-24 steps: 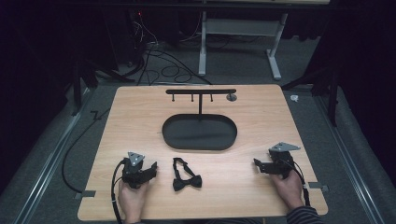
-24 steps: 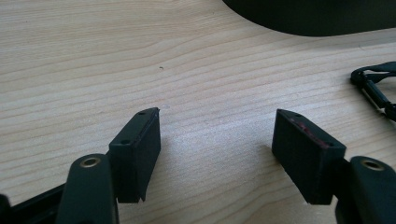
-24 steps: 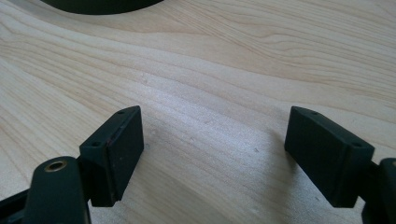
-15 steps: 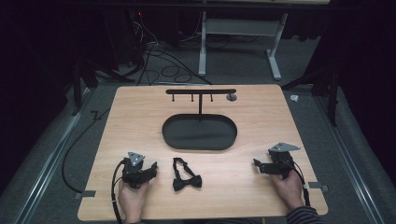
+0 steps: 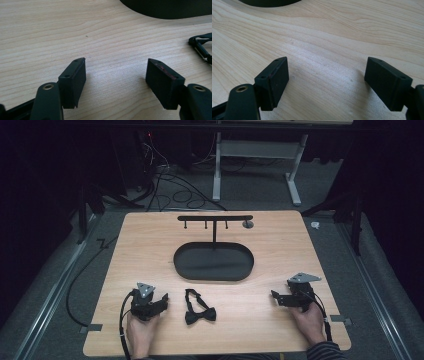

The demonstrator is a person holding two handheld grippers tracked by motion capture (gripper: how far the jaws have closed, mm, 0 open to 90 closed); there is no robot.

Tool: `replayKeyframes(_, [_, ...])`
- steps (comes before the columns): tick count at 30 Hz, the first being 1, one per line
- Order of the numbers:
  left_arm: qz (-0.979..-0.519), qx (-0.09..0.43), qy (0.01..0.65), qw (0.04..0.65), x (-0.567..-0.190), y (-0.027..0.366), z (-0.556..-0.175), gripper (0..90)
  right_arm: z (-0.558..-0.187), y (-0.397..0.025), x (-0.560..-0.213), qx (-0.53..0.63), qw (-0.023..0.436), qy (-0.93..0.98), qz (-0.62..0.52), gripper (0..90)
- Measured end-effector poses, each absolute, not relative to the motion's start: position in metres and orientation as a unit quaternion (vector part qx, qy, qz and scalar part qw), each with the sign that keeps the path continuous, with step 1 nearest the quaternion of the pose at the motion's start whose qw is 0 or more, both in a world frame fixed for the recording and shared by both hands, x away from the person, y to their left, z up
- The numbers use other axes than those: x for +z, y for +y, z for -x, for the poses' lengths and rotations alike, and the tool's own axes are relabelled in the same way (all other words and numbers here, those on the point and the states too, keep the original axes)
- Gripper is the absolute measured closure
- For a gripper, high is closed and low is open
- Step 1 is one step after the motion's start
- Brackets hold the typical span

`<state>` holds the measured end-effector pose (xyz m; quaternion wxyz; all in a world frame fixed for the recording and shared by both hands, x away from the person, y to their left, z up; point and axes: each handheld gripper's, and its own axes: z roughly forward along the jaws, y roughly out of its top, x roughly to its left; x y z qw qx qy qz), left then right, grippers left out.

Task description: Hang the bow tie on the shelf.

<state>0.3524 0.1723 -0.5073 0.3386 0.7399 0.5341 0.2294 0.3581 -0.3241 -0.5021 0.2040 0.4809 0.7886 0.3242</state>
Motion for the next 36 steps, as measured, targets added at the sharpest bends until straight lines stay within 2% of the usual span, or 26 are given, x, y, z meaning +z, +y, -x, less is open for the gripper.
replayKeyframes(12, [-0.740,0.227,0.537,0.336,-0.505,0.174,-0.353,36.9,-0.358,-0.324,-0.502,0.326,0.204,0.790,-0.477,20.6])
replayKeyframes(21, [-0.723,0.199,0.549,0.369,-0.495,0.177,-0.347,38.7,-0.358,-0.323,-0.502,0.327,0.202,0.792,-0.474,20.6])
replayKeyframes(36, [-0.741,0.188,0.514,0.390,-0.465,0.153,-0.341,41.9,-0.358,-0.323,-0.502,0.327,0.203,0.792,-0.474,20.7])
